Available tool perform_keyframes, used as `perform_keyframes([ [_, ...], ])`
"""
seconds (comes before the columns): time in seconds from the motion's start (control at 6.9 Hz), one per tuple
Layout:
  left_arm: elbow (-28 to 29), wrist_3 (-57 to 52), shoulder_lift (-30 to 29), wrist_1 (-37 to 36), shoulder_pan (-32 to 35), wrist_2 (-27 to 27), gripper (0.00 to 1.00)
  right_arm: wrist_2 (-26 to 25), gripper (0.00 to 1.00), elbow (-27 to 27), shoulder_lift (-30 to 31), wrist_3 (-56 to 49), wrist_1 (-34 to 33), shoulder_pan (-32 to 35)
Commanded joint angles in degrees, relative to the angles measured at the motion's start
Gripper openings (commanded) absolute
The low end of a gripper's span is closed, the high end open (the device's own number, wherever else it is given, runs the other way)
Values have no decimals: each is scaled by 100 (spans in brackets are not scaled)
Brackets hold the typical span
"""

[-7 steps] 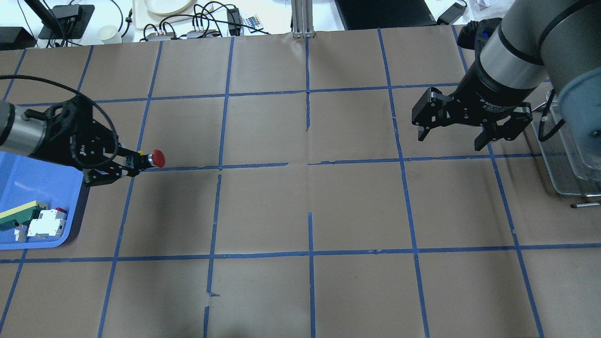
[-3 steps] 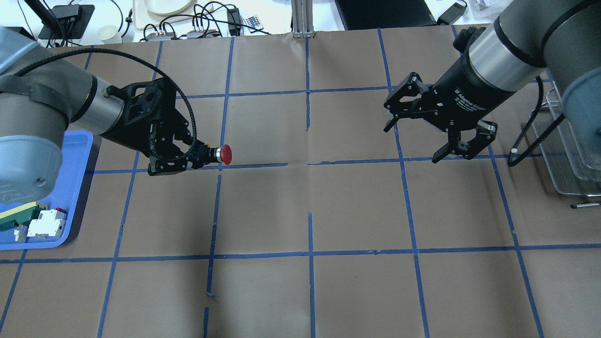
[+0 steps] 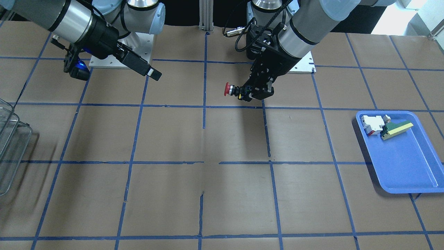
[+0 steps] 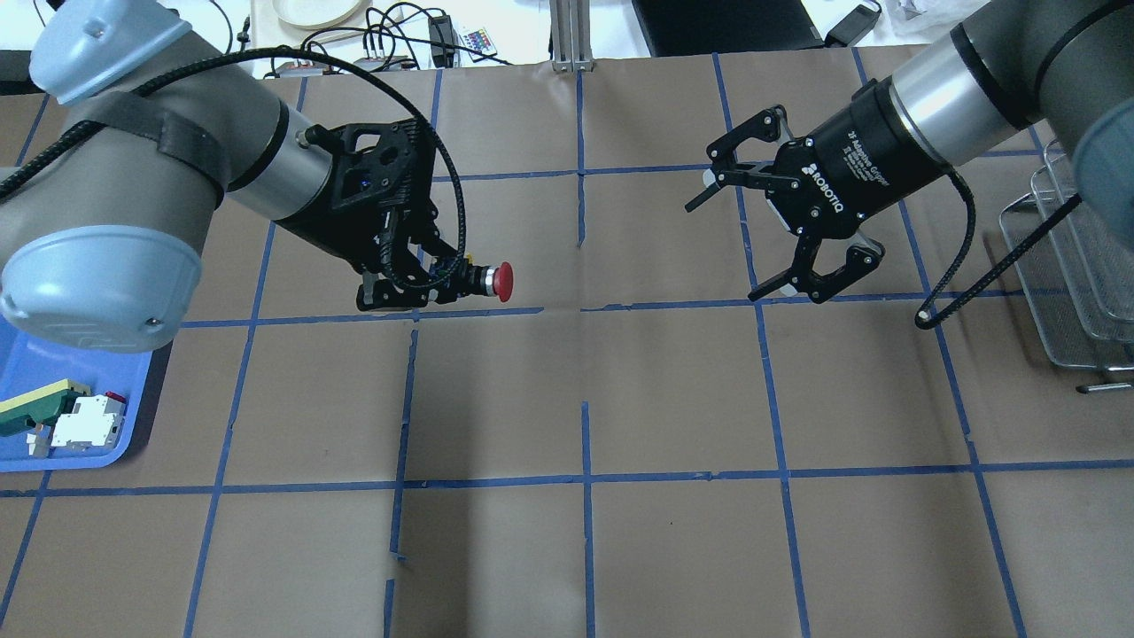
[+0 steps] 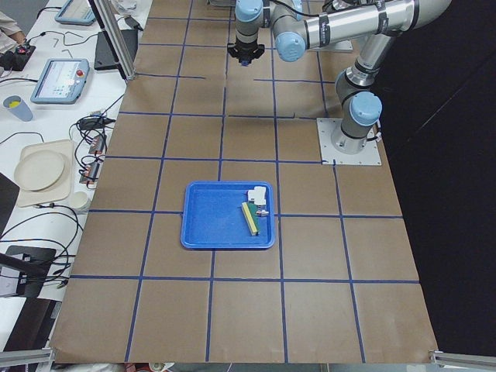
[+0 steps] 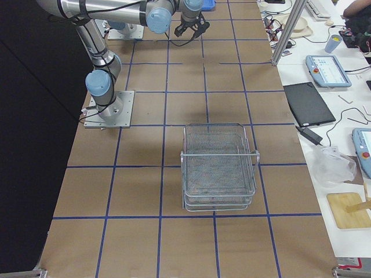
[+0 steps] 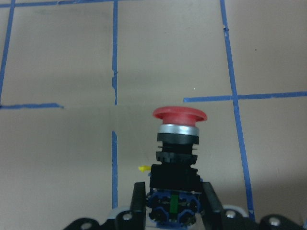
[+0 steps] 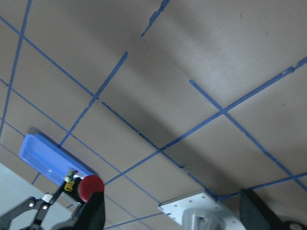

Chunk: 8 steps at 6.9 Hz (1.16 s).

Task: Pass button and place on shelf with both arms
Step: 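Carry the button to table center with the left gripper while the right gripper approaches it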

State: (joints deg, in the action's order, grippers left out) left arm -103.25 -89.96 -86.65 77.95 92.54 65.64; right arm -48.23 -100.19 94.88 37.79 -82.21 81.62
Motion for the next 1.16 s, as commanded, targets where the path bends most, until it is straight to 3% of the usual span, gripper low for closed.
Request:
perform_keyframes([
  [0.0, 85, 347, -71, -96, 132, -506, 40, 1249, 100, -18, -267, 168, 1075, -426],
  [0.14, 111, 617, -80, -366, 185, -725, 40, 1559, 100, -18, -277, 124, 1414, -567],
  [0.29, 120, 924, -123, -595, 333, -736, 40, 2180, 100, -148, -303, -137, 1496, -733],
  [0.58, 120, 1233, -220, -903, 502, -719, 40, 3113, 100, -1024, -242, -726, 1409, -718],
  [0.72, 68, 1565, -220, -1061, 528, -736, 40, 3396, 100, -1228, -216, -929, 1409, -674],
  [1.01, 50, 1656, -220, -1186, 572, -754, 40, 3382, 100, -1432, -93, -905, 1488, -534],
])
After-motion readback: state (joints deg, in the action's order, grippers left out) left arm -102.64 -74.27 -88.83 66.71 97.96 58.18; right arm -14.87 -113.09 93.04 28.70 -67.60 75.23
